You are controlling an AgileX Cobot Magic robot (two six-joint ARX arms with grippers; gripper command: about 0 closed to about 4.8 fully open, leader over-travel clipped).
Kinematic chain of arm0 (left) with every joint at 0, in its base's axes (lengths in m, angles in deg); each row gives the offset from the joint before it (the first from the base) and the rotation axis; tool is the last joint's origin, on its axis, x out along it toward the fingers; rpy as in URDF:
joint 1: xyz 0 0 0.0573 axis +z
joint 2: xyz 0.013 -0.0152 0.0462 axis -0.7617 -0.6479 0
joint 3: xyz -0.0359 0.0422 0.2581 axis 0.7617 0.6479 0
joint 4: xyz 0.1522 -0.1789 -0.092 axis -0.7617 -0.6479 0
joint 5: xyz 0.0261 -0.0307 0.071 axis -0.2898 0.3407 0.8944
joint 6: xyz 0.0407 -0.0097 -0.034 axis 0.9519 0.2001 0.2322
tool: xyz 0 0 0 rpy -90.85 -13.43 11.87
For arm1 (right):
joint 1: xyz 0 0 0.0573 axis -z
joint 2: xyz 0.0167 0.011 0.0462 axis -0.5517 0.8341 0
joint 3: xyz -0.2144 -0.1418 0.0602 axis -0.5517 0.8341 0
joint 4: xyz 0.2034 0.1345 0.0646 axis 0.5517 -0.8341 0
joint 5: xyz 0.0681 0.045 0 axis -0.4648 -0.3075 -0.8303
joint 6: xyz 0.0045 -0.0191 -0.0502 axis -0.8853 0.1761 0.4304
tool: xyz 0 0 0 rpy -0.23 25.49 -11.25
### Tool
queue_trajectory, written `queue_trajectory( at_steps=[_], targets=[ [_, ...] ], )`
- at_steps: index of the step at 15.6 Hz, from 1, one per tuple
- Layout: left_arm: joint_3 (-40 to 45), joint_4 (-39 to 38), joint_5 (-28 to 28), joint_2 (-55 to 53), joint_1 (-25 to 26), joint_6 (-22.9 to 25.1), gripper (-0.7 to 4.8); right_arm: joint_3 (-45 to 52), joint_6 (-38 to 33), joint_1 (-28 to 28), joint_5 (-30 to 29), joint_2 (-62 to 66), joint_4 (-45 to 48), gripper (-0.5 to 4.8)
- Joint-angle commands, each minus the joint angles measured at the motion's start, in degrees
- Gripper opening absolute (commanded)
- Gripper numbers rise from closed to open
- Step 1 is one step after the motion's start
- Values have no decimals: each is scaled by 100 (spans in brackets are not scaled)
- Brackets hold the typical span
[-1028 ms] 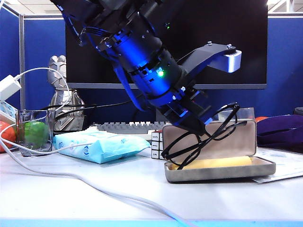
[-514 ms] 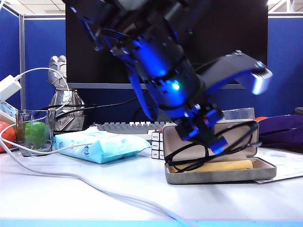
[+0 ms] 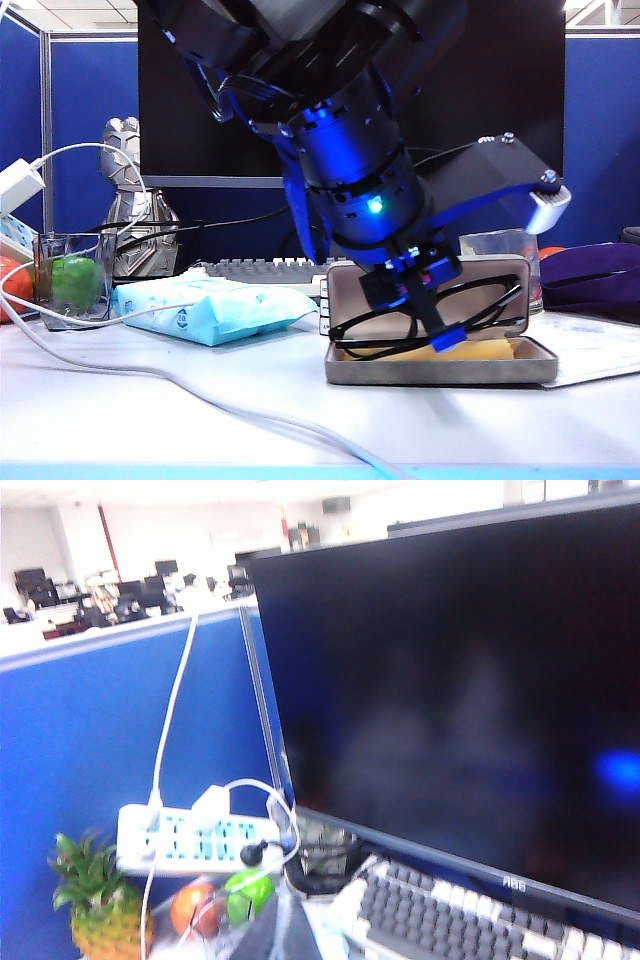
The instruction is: Pick up the glasses, fold the temples of the glasses, place the glasses into the glasses case, and finally close the glasses case.
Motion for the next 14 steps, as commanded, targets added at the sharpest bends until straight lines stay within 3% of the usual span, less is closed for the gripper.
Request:
queue_trajectory(
  at_steps=[1, 3, 5, 9, 12, 14],
  targets=[
    [15, -151, 297, -101, -46, 256, -6, -17, 17, -4, -15, -83, -46, -5],
    [13, -142, 284, -302, -48, 254, 10, -17, 17, -4, -13, -116, -96, -5],
    [13, -72, 350, -345, -55, 247, 218, -17, 17, -4, -15, -179, -114, -5],
    [-245, -96, 1099, -280, -125, 232, 217, -17, 20, -4, -11, -195, -216, -5],
    [-264, -256, 1012, 164, -184, 181, 217, -17, 22, -4, 15, -192, -232, -5],
    [-264, -769, 564, 402, -186, -179, 217, -17, 22, -4, 15, -188, -223, -5]
  ],
)
